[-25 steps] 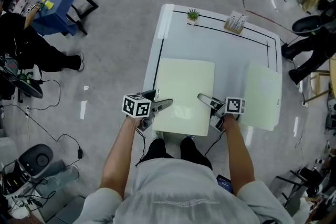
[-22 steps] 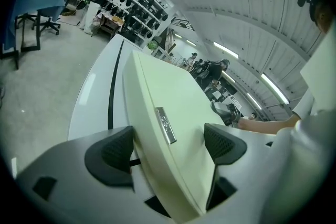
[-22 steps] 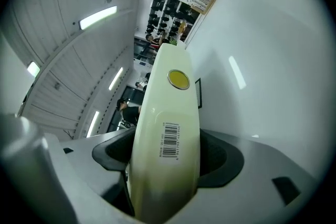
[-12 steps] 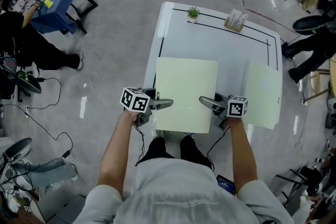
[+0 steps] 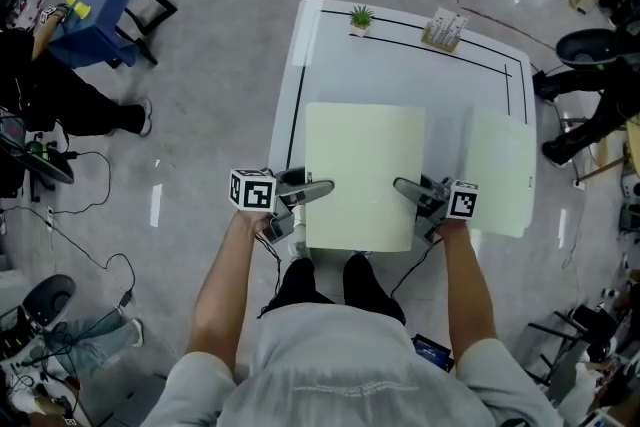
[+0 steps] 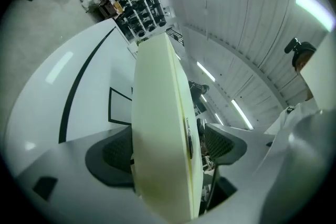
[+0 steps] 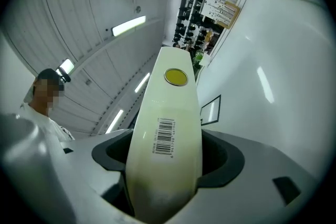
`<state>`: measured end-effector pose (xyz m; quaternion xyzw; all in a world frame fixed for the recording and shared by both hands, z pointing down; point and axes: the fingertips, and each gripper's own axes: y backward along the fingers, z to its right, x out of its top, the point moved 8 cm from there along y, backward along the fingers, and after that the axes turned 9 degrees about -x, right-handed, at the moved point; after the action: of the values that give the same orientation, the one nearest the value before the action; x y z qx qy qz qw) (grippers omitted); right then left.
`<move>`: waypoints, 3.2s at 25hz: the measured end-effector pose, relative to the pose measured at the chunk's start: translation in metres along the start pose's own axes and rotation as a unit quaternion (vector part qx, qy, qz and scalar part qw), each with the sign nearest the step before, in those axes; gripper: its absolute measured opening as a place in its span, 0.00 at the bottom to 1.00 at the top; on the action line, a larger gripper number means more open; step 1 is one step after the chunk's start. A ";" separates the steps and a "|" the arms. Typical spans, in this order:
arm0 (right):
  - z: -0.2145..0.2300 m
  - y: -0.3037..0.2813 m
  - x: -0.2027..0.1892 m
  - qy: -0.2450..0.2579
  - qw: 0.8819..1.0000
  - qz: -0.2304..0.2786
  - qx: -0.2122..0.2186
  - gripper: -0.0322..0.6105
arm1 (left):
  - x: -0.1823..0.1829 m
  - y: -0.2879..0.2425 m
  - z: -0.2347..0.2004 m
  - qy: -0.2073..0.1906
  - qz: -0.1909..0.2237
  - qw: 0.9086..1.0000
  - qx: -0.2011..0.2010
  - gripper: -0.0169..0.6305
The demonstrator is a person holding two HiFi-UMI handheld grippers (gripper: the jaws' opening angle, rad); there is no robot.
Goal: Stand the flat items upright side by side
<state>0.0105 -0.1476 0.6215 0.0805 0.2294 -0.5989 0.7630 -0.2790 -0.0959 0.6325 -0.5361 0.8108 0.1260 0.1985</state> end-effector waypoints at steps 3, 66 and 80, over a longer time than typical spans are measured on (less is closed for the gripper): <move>-0.008 0.001 -0.006 0.001 0.998 -0.005 0.061 0.63 | -0.004 -0.009 0.006 -0.012 -0.038 0.998 -0.052 0.68; -0.098 0.179 0.129 0.335 0.854 0.190 -0.349 0.65 | 0.090 -0.165 0.085 -0.428 0.192 0.764 0.443 0.49; -0.081 0.197 0.128 0.324 0.852 0.187 -0.367 0.64 | 0.070 -0.213 0.071 -0.409 0.167 0.778 0.447 0.51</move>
<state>0.1997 -0.1741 0.4630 0.0254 0.6470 -0.2575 0.7173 -0.0941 -0.2074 0.5389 -0.1412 0.6958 -0.0118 0.7041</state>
